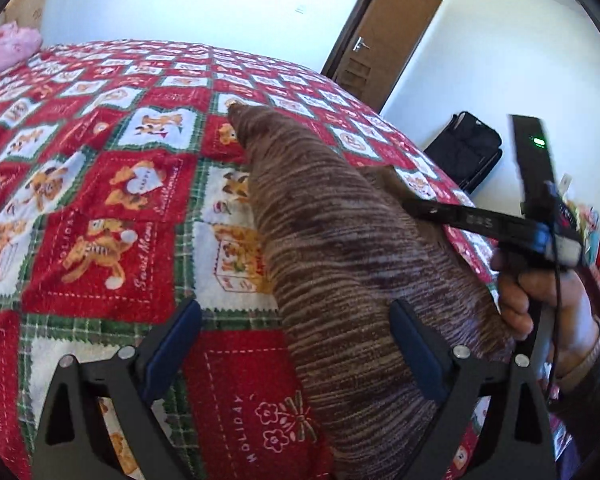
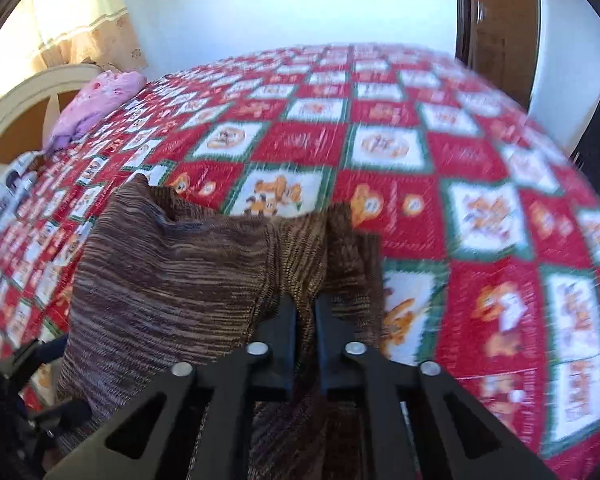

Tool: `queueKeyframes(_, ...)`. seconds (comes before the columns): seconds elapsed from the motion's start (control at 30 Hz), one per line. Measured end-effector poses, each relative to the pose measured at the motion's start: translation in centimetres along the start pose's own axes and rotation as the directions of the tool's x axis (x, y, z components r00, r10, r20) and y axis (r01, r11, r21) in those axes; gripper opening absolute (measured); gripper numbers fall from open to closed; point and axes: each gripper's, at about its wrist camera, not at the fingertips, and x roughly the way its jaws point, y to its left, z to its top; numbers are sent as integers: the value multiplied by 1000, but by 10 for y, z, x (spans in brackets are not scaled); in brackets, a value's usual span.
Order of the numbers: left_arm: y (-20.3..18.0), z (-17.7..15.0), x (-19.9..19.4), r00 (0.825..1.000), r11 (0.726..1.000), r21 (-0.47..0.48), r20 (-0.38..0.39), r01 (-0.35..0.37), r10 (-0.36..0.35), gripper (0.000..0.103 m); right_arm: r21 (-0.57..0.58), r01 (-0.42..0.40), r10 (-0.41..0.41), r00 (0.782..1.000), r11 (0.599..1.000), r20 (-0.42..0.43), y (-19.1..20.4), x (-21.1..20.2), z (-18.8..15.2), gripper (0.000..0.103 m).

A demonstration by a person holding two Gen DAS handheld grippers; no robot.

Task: Fold small clothes

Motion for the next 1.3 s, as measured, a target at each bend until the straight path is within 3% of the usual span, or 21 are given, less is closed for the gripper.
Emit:
queueKeyframes(0.07, -1, 0, 0, 1000, 1000, 7, -1, -7, 7, 97, 44, 69, -69, 997, 997, 17, -10, -8, 1, 6)
queueKeyframes(0.17, -6, -1, 1, 1000, 999, 29, -5, -29, 29, 98, 49, 29, -26, 998, 998, -57, -20, 10, -5, 7)
queueKeyframes(0.27, -9, -2, 2, 999, 998, 44, -12, -44, 45, 99, 23, 41, -40, 998, 999, -52, -20, 10, -9, 12)
queueKeyframes(0.3, -9, -1, 1, 999, 998, 45, -10, -47, 48, 99, 34, 52, -50, 997, 998, -51, -23, 7, -8, 26)
queueKeyframes(0.33, -9, 1, -2, 999, 998, 42, -7, -50, 50, 99, 47, 65, -63, 997, 997, -47, -26, 2, -7, 57)
queueKeyframes(0.37, -9, 3, -5, 998, 998, 32, 8, -57, 57, 99, 62, 59, -57, 998, 996, -35, -29, -6, -7, 64)
queueKeyframes(0.47, -10, 15, -17, 994, 995, 36, 66, -89, 87, 99, 93, -54, 49, 998, 994, 47, -26, -43, -12, 64)
queueKeyframes(0.53, -12, 31, -17, 989, 991, 49, 92, -123, 118, 101, 60, -168, 163, 984, 984, 74, -11, -56, -16, 64)
queueKeyframes(0.63, -15, 51, 0, 975, 974, 81, 90, -210, 203, 103, 6, -252, 252, 968, 968, 18, 10, -53, -29, 65)
queueKeyframes(0.7, -16, 56, 23, 959, 951, 123, 37, -283, 281, 103, 11, -206, 206, 978, 979, -41, 10, -37, -39, 65)
queueKeyframes(0.73, -15, 55, 33, 953, 943, 140, 13, -302, 303, 103, 25, -124, 126, 989, 992, -73, 5, -25, -45, 64)
queueKeyframes(0.8, -15, 49, 45, 950, 939, 159, -9, -306, 311, 103, 74, -86, 94, 989, 994, -115, -11, -7, -54, 65)
queueKeyframes(0.87, -12, 46, 45, 953, 944, 142, -15, -297, 302, 103, 142, -153, 167, 981, 978, -94, -26, -8, -56, 65)
queueKeyframes(0.97, -11, 45, 34, 956, 950, 121, -27, -289, 294, 103, 118, -111, 121, 989, 987, -83, -23, -21, -57, 65)
queueKeyframes(1.1, -17, 32, 7, 965, 961, 98, -18, -260, 263, 103, 63, -100, 97, 994, 993, 52, -8, -67, -59, 67)
queueKeyframes(1.17, -20, 22, -9, 974, 971, 84, 0, -226, 227, 103, 14, -131, 129, 986, 991, 105, 5, -88, -65, 67)
queueKeyframes(1.3, -32, 2, -18, 977, 970, 117, -11, -212, 215, 103, -75, -196, 200, 978, 978, 52, 31, -88, -82, 67)
